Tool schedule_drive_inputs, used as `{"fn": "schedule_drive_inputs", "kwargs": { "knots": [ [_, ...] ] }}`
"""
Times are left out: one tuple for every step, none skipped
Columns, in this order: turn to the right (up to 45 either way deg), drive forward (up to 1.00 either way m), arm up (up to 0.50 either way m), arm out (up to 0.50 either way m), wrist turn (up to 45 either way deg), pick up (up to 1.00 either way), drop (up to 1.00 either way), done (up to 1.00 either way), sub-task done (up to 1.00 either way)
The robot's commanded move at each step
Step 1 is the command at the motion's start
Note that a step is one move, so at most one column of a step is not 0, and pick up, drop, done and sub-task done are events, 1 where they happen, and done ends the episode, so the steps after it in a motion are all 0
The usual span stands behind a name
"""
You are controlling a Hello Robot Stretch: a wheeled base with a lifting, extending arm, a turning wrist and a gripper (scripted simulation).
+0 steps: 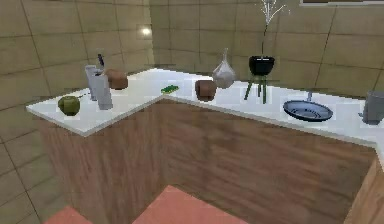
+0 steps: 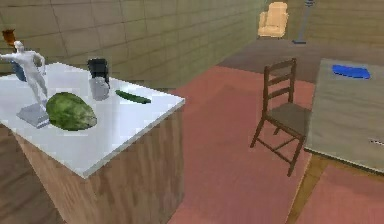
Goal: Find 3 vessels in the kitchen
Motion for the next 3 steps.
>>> {"fn": "schedule_drive_inputs", "kwargs": {
  "knots": [
    [0.0,0.35,0.00,0.00,0.0,0.00,0.00,0.00,0.00],
    [9.0,0.00,0.00,0.00,0.0,0.00,0.00,0.00,0.00],
    [0.0,0.00,0.00,0.00,0.0,0.00,0.00,1.00,0.00]
  ]
}}
